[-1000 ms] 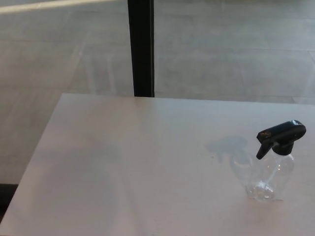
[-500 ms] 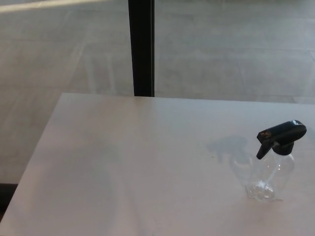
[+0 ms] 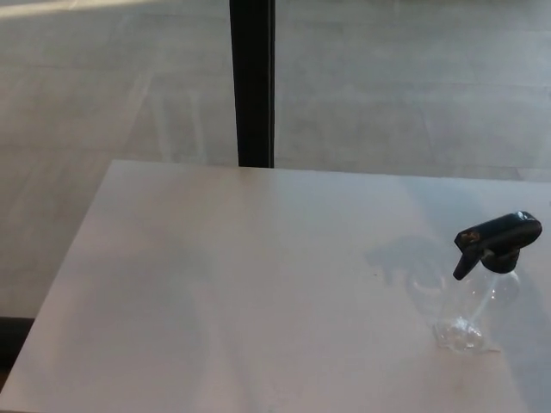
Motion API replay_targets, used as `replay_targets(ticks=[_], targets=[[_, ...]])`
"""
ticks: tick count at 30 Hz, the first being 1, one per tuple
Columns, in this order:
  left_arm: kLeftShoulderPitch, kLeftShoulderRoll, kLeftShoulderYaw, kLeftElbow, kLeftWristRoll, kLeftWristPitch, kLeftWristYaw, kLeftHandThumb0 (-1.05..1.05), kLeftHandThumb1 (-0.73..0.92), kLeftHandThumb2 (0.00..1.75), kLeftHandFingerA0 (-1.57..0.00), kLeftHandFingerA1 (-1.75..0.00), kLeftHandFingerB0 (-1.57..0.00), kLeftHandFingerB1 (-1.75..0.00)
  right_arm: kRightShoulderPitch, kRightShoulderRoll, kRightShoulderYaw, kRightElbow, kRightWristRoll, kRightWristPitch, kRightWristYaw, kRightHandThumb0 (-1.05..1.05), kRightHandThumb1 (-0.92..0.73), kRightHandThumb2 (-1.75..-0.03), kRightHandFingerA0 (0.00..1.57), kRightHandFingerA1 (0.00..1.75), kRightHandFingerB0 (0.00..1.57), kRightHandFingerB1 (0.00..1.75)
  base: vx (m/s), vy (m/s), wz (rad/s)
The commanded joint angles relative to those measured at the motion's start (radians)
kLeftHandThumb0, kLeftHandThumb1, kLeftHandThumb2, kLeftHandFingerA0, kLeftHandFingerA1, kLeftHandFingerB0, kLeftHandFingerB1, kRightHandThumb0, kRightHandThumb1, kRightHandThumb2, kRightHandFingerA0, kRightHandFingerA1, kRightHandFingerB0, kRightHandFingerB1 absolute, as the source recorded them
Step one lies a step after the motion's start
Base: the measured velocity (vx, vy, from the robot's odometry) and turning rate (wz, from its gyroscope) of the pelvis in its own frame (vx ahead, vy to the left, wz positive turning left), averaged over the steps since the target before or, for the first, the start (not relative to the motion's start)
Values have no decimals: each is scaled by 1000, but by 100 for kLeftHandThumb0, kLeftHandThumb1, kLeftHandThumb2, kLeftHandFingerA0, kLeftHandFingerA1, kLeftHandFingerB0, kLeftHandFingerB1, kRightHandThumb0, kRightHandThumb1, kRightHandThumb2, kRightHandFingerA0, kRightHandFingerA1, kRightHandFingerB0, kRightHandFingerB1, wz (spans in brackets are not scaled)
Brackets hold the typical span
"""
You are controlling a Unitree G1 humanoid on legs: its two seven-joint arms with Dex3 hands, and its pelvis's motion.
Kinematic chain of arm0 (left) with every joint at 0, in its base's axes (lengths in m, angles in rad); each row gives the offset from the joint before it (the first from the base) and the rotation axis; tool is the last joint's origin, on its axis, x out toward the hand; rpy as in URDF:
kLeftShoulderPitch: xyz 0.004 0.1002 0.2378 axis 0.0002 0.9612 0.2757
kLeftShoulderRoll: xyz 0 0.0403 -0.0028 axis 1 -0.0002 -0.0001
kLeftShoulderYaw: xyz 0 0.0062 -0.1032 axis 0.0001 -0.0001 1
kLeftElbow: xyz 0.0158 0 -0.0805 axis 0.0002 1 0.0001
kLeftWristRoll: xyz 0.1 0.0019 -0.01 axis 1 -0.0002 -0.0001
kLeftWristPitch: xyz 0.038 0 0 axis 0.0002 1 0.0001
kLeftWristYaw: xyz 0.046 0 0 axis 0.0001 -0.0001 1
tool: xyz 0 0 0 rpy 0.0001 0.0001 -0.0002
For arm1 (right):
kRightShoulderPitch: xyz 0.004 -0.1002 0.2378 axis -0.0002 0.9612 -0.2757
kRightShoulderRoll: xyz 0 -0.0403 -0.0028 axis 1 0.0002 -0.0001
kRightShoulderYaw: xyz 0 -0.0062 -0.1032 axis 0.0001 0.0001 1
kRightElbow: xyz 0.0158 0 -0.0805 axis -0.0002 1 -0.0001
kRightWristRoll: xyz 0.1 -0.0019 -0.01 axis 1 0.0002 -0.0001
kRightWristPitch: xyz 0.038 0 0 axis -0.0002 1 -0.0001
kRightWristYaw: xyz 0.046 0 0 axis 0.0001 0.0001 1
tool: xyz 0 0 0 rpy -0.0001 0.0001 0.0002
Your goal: The robot uses its right hand to grab and lift the lid of the spray bottle kept in the middle of the desk and places the lid on the right side of the bottle
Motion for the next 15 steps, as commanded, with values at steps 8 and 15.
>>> replay_targets(ticks=[8,15], targets=[[10,19,-21,3,4,-28,-15,-80,85,66,-56,-49,-37,-39,-31,-71,195,-67,-190,16,199,-60,-63,-59,15,42,20,28,0,0,0],[13,15,-18,9,0,-24,-14,-83,84,65,-54,-50,-37,-40,-77,-74,253,-64,-313,-42,199,-65,-51,-82,9,50,14,40,0,0,0]])
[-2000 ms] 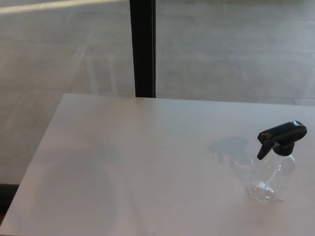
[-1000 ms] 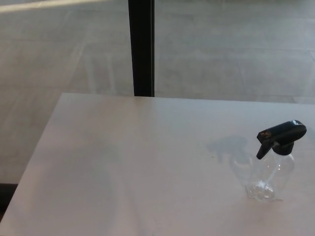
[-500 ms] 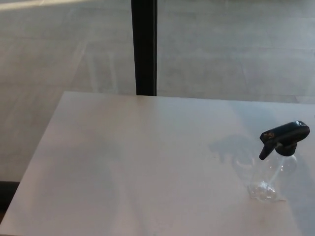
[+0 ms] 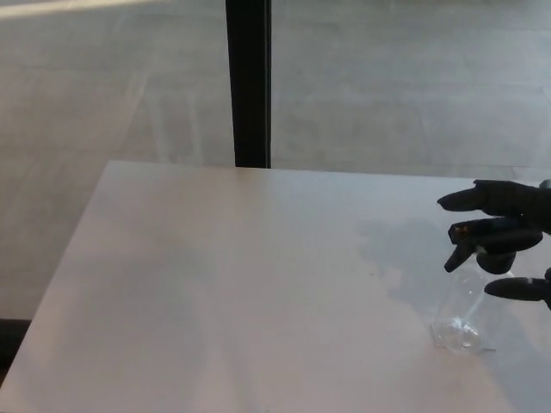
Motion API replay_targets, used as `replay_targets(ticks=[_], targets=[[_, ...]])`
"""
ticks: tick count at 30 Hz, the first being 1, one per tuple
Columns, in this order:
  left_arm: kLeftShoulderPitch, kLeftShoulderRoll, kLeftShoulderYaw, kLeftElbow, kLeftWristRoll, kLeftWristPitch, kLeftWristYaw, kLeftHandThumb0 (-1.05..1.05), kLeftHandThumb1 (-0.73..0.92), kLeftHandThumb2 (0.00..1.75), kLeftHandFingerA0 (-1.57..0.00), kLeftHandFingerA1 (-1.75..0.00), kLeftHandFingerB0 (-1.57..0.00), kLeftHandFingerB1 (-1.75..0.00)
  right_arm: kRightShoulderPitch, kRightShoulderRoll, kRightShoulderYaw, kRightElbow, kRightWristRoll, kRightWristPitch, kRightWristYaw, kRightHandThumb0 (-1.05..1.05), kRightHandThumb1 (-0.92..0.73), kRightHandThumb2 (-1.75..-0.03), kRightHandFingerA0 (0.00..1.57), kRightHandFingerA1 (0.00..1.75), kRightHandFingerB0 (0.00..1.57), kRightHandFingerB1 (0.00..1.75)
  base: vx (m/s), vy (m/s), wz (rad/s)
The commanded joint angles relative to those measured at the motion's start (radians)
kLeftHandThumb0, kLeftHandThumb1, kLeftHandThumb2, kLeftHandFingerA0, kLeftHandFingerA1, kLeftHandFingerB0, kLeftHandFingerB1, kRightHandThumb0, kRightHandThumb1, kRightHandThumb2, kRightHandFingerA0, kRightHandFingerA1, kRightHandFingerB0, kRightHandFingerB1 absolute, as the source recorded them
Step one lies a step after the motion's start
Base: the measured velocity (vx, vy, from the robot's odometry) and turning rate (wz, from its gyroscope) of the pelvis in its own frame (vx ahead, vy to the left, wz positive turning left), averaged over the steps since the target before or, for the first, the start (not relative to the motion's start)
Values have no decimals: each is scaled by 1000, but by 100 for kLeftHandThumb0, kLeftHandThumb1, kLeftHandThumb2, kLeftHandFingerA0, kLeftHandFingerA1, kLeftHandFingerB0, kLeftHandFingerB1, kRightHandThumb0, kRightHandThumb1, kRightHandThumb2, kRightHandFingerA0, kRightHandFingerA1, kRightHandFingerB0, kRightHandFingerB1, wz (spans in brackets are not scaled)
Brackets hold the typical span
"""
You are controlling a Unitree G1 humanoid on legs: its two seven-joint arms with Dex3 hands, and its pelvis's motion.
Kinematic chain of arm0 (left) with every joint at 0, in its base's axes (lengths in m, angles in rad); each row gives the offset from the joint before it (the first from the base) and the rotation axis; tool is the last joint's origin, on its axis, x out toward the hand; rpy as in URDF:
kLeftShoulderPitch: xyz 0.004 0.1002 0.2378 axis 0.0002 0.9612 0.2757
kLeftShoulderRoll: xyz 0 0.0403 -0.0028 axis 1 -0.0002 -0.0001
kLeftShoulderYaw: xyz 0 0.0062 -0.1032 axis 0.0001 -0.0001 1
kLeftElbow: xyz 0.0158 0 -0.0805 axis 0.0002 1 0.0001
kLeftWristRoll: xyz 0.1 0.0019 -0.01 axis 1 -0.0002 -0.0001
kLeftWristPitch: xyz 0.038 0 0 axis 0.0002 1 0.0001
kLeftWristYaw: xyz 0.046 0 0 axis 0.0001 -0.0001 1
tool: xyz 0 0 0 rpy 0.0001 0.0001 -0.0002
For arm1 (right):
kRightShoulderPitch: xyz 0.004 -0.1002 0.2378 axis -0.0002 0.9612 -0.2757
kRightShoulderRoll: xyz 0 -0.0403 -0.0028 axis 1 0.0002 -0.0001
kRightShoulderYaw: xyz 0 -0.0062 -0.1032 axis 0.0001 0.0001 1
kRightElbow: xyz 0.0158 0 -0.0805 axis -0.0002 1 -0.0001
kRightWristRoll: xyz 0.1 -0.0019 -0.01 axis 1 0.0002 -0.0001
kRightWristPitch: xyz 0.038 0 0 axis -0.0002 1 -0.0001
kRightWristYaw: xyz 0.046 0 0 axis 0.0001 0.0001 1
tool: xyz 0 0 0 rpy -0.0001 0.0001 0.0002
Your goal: The robot uses its right hand to grab and lift the lid of the spray bottle kept in the middle of the desk and places the lid on the right side of the bottle
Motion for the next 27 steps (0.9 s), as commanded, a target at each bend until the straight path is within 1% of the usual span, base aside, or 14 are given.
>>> replay_targets(ticks=[1,2,7,8,11,12,14,15,16,18,19,20,21,27], targets=[[9,15,-6,3,1,-21,-6,-83,84,65,-55,-52,-38,-40,-22,-14,48,-4,-142,-39,35,-65,-51,-82,9,50,14,40,0,0,0],[10,16,-7,1,1,-21,-5,-83,84,65,-56,-52,-39,-40,-30,-16,60,-1,-182,-51,17,-61,-64,-59,18,43,24,29,0,0,0],[22,24,-21,-6,14,-38,-13,-82,86,66,-53,-53,-37,-40,-52,-28,108,22,-361,-138,-92,-61,-62,-59,25,46,30,30,0,0,0],[24,25,-21,-4,15,-41,-12,-79,67,107,-47,-61,-29,-51,-55,-27,117,28,-385,-149,-110,-59,-61,-59,27,47,31,31,0,0,0],[21,26,-23,-7,14,-37,-16,-81,86,65,-54,-53,-38,-40,-69,-35,140,12,-471,-151,-142,-53,-64,-59,47,52,38,34,0,0,0],[18,26,-25,-4,16,-35,-14,-80,86,66,-55,-53,-38,-39,-67,-34,142,6,-496,-160,-171,-55,-50,-87,56,70,36,50,0,0,0],[18,26,-25,-4,15,-34,-12,-80,86,66,-57,-52,-38,-39,-64,-35,145,2,-526,-176,-204,-58,-53,-91,78,88,39,53,0,0,0],[20,25,-25,-9,14,-37,-16,-79,87,66,-55,-53,-38,-39,-60,-38,149,-2,-558,-199,-242,-48,-66,-61,83,109,48,39,0,0,0],[23,24,-29,-12,16,-40,-22,-79,87,66,-55,-53,-38,-39,-58,-40,149,-2,-560,-209,-250,-48,-66,-61,83,109,48,39,0,0,0],[26,21,-30,-11,17,-40,-21,-80,86,65,-54,-51,-38,-39,-46,-48,157,8,-621,-276,-366,-30,-67,-65,95,170,66,47,0,0,0],[28,21,-31,-8,17,-37,-17,-80,86,66,-53,-50,-38,-39,-45,-50,165,12,-654,-288,-411,-29,-66,-62,94,175,80,51,0,0,0],[25,20,-29,-6,15,-33,-17,-78,68,106,-49,-62,-33,-53,-41,-53,167,16,-679,-294,-452,-30,-66,-64,97,174,86,55,0,0,0],[25,19,-30,0,18,-36,-13,-82,85,66,-54,-50,-38,-39,-46,-56,175,26,-705,-298,-484,-30,-62,-62,91,170,91,58,0,0,0],[26,21,-32,3,18,-39,-15,-83,86,66,-58,-51,-40,-39,-63,-64,180,56,-764,-315,-592,-37,-60,-58,91,163,93,59,0,0,0]])
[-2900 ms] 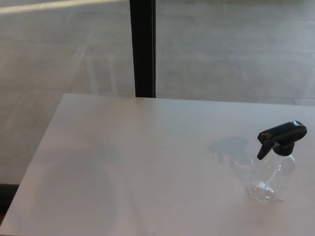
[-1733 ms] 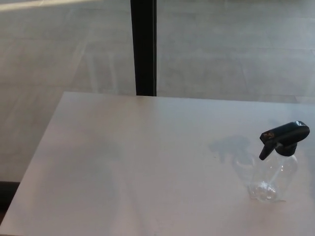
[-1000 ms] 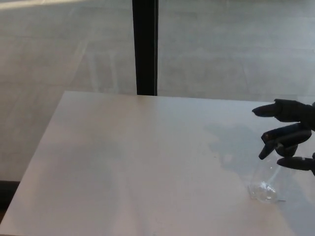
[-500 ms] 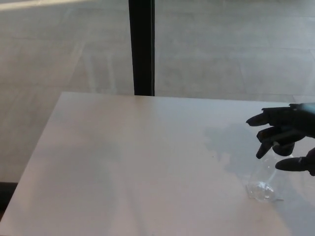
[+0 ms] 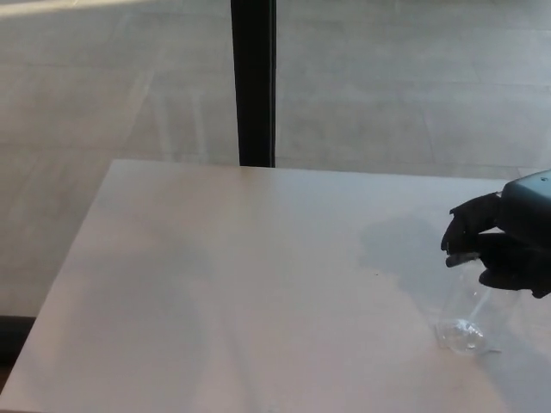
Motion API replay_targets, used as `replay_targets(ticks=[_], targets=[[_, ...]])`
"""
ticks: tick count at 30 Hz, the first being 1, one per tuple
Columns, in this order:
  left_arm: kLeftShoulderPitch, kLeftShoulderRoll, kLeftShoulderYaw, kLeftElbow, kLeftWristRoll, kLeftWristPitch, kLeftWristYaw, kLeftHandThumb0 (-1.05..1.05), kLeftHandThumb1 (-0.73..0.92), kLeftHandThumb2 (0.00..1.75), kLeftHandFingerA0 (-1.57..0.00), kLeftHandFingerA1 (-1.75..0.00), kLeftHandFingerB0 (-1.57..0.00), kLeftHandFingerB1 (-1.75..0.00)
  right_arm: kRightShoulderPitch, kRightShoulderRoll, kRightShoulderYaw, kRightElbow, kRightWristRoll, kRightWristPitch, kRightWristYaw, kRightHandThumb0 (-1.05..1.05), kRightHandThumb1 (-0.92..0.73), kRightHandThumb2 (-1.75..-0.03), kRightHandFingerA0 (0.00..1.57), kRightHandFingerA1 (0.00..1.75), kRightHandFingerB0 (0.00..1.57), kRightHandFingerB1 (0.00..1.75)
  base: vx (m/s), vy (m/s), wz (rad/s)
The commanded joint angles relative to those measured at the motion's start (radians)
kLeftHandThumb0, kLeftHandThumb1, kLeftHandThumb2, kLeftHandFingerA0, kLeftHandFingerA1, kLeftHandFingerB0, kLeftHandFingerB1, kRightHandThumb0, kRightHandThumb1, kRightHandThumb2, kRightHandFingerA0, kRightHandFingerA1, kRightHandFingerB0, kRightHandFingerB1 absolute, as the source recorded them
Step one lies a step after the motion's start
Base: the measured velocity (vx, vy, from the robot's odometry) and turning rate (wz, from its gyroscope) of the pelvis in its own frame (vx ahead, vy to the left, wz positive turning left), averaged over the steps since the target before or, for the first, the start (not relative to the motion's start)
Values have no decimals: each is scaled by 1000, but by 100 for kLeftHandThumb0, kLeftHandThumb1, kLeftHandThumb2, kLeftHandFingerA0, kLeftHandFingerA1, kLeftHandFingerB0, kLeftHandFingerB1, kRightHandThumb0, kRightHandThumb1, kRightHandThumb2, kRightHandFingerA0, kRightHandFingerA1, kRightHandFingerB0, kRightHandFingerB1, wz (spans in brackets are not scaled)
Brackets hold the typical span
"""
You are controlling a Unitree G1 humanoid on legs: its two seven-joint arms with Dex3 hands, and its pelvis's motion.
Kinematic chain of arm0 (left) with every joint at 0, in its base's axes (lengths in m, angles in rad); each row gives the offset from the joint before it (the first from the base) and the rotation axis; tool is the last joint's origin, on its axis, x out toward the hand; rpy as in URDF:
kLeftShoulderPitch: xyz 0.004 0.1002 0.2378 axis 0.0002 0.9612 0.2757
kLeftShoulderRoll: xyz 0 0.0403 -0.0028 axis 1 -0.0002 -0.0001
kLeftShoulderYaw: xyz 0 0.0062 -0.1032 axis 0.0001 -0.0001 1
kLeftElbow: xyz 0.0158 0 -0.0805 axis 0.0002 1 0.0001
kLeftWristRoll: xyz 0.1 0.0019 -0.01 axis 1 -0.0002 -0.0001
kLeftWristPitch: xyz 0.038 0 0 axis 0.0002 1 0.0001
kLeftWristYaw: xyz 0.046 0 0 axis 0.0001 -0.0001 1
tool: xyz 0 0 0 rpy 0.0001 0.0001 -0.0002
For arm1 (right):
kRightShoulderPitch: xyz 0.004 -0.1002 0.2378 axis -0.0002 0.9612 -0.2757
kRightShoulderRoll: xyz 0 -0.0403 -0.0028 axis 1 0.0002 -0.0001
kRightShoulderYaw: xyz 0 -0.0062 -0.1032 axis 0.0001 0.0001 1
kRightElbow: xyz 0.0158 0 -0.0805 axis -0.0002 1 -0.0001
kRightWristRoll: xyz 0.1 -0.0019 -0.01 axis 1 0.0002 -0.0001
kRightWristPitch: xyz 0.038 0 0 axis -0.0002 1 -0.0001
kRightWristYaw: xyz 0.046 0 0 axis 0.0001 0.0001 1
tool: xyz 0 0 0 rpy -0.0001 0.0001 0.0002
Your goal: The robot uses its right hand to grab and lift the lid of the spray bottle kept in the middle of the desk and places the lid on the right side of the bottle
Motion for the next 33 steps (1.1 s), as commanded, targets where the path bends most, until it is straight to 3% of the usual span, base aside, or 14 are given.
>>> replay_targets(ticks=[1,4,8,11,15,17,21,22,25,26,27,29,30,33], targets=[[16,21,-15,4,12,-33,-20,-83,85,66,-56,-52,-39,-39,-8,-59,51,57,-379,-218,-403,-37,-61,-58,91,163,94,63,0,0,0],[23,18,-17,4,12,-37,-22,-84,85,65,-56,-50,-39,-39,-7,-58,46,72,-379,-245,-442,-35,-62,-61,88,170,90,79,0,0,0],[35,17,-19,-6,9,-43,-25,-82,86,66,-55,-50,-38,-38,-3,-50,32,77,-356,-277,-457,-34,-61,-61,88,170,89,75,0,0,0],[42,18,-20,-10,9,-55,-24,-82,87,66,-57,-50,-39,-39,-23,-49,27,88,-351,-299,-460,-32,-66,-64,87,165,83,103,0,0,0],[38,20,-22,-3,10,-48,-23,-83,88,67,-54,-49,-38,-39,-57,-48,7,104,-329,-323,-445,-27,-62,-64,90,156,89,82,0,0,0],[38,21,-22,-11,8,-44,-22,-83,88,67,-55,-50,-38,-39,-76,-48,-2,115,-330,-332,-451,-27,-66,-64,88,170,78,116,0,0,0],[46,24,-28,-10,11,-53,-23,-85,89,67,-55,-50,-38,-39,-126,-47,-48,127,-230,-363,-350,-33,-68,-61,83,172,79,111,0,0,0],[45,22,-25,-7,8,-55,-20,-84,88,66,-55,-50,-40,-39,-135,-51,-59,120,-216,-359,-318,-35,-68,-63,81,168,83,96,0,0,0],[43,23,-28,-2,11,-50,-14,-83,89,67,-56,-49,-39,-38,-166,-46,-78,142,-208,-383,-310,-28,-65,-70,88,165,85,101,0,0,0],[42,21,-10,-2,-10,-41,-29,-84,71,110,-47,-60,-33,-52,-179,-52,-85,149,-214,-395,-310,-28,-67,-72,88,164,87,102,0,0,0],[47,21,-13,-5,-8,-44,-28,-82,71,110,-47,-60,-31,-51,-190,-50,-95,157,-192,-404,-289,-29,-69,-73,89,165,85,111,0,0,0],[50,21,-13,-6,-7,-46,-27,-80,69,110,-48,-60,-32,-51,-201,-51,-111,152,-182,-393,-254,-32,-71,-67,87,166,83,107,0,0,0],[53,19,-12,-6,-6,-46,-23,-82,89,67,-56,-50,-40,-39,-213,-52,-124,144,-182,-380,-233,-30,-68,-65,87,167,79,115,0,0,0],[54,20,-16,1,0,-47,-15,-83,89,67,-56,-49,-40,-40,-238,-44,-161,146,-142,-370,-194,-23,-64,-76,91,157,87,102,0,0,0]])
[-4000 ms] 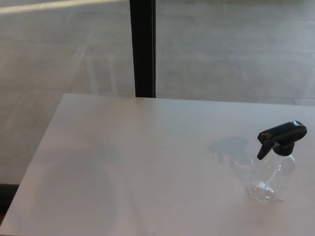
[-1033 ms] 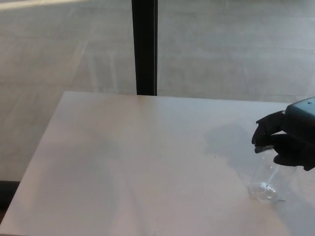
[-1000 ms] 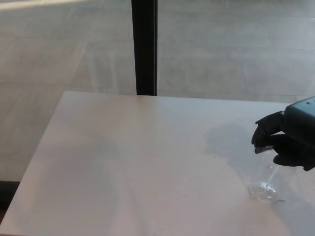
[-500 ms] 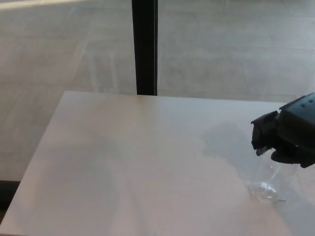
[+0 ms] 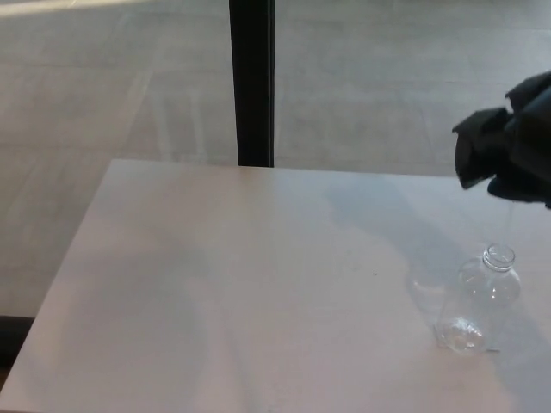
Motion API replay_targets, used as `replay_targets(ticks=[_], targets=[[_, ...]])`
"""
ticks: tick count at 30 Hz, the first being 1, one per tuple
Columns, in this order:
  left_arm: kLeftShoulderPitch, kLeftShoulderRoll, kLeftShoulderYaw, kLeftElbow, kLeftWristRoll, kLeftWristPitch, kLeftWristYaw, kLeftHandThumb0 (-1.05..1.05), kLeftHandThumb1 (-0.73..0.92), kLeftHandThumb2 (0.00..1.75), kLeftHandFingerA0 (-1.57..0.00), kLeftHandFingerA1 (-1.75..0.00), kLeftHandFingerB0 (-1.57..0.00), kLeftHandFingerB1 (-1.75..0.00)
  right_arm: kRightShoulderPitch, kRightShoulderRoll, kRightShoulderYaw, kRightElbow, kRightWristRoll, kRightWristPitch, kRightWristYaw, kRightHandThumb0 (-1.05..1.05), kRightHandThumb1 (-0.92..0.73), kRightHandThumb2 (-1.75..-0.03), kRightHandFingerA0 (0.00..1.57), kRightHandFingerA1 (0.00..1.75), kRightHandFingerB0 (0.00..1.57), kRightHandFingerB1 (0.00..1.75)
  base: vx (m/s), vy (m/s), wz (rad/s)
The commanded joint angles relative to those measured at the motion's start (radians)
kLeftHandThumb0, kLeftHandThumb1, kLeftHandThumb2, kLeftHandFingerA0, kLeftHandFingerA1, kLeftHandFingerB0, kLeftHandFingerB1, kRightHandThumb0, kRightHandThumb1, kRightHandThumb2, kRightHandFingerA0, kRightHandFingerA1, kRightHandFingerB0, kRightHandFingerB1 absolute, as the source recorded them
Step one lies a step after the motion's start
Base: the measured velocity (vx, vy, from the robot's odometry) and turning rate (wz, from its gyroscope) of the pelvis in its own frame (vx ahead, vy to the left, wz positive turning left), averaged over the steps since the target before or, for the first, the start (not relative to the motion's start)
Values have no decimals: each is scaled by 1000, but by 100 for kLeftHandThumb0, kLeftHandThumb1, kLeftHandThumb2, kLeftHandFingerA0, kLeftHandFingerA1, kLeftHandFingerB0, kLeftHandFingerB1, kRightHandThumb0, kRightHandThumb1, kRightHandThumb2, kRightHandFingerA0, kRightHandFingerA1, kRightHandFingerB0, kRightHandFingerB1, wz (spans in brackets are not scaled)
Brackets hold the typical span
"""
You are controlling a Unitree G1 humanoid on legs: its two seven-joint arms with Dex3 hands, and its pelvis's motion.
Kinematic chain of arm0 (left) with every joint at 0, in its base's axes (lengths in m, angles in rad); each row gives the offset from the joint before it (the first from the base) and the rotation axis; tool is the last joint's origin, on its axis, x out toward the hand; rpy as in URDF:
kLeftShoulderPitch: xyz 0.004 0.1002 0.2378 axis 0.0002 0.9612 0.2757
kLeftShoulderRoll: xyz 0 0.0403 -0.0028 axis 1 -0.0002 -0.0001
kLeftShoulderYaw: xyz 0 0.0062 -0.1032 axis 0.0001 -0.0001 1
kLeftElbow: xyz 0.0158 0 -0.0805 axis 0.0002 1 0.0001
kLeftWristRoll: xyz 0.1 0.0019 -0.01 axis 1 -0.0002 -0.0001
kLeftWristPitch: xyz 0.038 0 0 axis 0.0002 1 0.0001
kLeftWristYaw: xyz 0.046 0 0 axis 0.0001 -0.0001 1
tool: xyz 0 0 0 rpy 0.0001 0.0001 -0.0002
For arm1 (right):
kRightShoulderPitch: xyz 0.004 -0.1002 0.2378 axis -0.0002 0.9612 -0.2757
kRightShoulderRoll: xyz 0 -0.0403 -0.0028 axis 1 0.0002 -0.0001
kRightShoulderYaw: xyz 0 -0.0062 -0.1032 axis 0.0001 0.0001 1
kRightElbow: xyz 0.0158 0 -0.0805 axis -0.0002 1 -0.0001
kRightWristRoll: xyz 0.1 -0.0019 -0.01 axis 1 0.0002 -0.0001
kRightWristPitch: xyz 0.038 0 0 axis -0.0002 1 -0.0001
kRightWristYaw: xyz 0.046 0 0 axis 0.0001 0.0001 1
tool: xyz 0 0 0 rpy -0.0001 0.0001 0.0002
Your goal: The robot uses its right hand to grab and lift the lid of the spray bottle kept in the middle of the desk and places the lid on the right side of the bottle
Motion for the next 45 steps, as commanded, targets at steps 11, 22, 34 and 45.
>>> replay_targets(ticks=[11,22,34,45], targets=[[14,18,9,5,-7,-25,-14,-84,70,111,-48,-59,-33,-51,-160,-26,-150,231,97,-86,36,-27,-71,-65,86,167,87,87,0,0,0],[35,4,3,5,1,-40,-1,-84,90,67,-58,-49,-42,-39,144,-16,-328,266,134,21,-22,-23,-62,-93,95,156,95,96,0,0,0],[32,-11,14,10,-5,-38,9,-84,89,67,-57,-49,-41,-39,451,65,-188,373,21,-144,-234,-32,-75,-69,86,160,86,92,0,0,0],[30,-5,9,12,4,-44,6,-85,89,67,-57,-48,-40,-38,466,116,-53,443,-31,-20,-173,-45,-74,-63,58,88,44,37,0,0,0]])
